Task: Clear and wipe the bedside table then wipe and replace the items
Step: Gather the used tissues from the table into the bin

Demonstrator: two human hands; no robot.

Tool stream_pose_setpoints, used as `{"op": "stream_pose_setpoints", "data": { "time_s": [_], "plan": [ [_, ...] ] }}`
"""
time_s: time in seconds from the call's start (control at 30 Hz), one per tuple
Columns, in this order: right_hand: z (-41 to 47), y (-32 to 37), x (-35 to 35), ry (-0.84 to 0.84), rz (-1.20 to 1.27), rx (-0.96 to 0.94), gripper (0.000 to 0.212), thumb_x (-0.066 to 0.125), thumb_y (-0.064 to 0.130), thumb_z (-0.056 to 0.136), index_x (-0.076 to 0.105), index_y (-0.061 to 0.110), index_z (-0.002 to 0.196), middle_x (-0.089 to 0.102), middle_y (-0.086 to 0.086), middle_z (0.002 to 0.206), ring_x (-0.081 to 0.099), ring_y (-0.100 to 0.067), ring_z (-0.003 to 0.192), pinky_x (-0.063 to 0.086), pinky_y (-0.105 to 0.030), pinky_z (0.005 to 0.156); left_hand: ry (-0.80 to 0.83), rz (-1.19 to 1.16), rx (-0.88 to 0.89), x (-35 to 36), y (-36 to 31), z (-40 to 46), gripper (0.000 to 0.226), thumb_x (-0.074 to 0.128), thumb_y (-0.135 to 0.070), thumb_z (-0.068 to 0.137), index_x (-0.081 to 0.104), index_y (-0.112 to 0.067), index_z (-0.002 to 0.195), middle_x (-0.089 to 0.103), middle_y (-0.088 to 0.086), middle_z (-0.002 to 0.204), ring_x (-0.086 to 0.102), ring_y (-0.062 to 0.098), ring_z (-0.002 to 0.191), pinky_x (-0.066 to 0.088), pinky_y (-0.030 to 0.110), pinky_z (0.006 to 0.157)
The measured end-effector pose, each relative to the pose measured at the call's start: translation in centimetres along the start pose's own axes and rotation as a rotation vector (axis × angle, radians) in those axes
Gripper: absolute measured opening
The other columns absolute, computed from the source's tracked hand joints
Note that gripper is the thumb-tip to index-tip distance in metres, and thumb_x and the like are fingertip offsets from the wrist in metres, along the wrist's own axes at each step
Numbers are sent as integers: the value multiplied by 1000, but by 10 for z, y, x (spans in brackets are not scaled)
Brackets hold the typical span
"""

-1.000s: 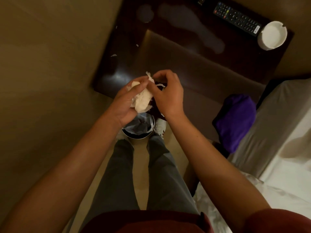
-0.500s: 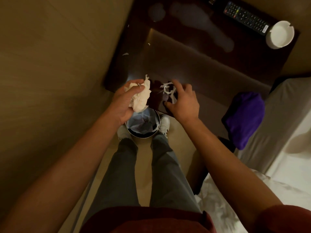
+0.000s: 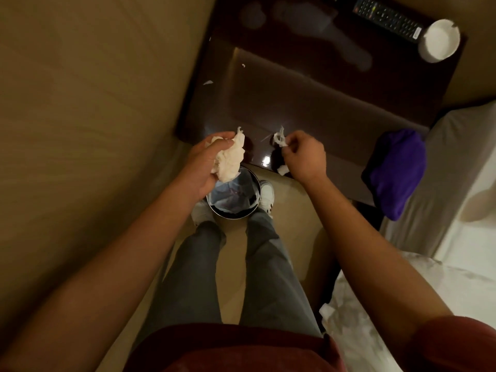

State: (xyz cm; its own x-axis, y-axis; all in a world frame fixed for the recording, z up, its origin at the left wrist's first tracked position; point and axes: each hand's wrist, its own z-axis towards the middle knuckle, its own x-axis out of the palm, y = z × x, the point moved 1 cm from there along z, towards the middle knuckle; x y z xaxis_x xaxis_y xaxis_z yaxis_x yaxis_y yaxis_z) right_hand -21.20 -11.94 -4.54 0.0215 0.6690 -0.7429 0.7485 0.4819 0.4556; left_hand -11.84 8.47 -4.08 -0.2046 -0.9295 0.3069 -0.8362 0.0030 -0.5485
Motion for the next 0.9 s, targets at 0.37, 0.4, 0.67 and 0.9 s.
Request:
{"op": "stream_pose_setpoints", "data": {
  "time_s": [0.37, 0.4, 0.67, 0.9],
  "plan": [
    [-77, 29, 12, 83, 413, -81, 13, 76, 9, 87, 68, 17, 93, 66, 6, 80, 63, -9, 73, 55, -28, 75, 97, 155, 17, -10, 8, -32, 26, 61, -7, 96, 74, -24, 111, 78, -2, 104, 73, 12, 94, 59, 25, 74],
    [-83, 32, 15, 102, 451, -94, 14, 77, 9, 86, 69, 17, 93, 67, 4, 81, 64, -11, 75, 55, -29, 75, 100, 159, 18, -11, 9, -35, 27, 61, -7, 95, 72, -24, 114, 77, 0, 109, 73, 14, 98, 59, 26, 74],
    [-110, 31, 32, 123, 629, -159, 11, 73, 9, 92, 78, 11, 102, 74, -19, 88, 67, -34, 75, 55, -38, 71, 187, 211, 23, -8, 32, -46, 17, 71, -15, 93, 75, -25, 106, 77, 2, 103, 73, 16, 97, 60, 29, 76],
    [-121, -5, 54, 164, 663, -32, 22, 66, 7, 95, 70, 8, 117, 72, -9, 99, 69, -22, 90, 59, -43, 83, -81, 282, 55, -9, 84, -38, 12, 75, -14, 88, 72, -25, 89, 75, 2, 86, 72, 21, 85, 58, 36, 73]
  ]
}}
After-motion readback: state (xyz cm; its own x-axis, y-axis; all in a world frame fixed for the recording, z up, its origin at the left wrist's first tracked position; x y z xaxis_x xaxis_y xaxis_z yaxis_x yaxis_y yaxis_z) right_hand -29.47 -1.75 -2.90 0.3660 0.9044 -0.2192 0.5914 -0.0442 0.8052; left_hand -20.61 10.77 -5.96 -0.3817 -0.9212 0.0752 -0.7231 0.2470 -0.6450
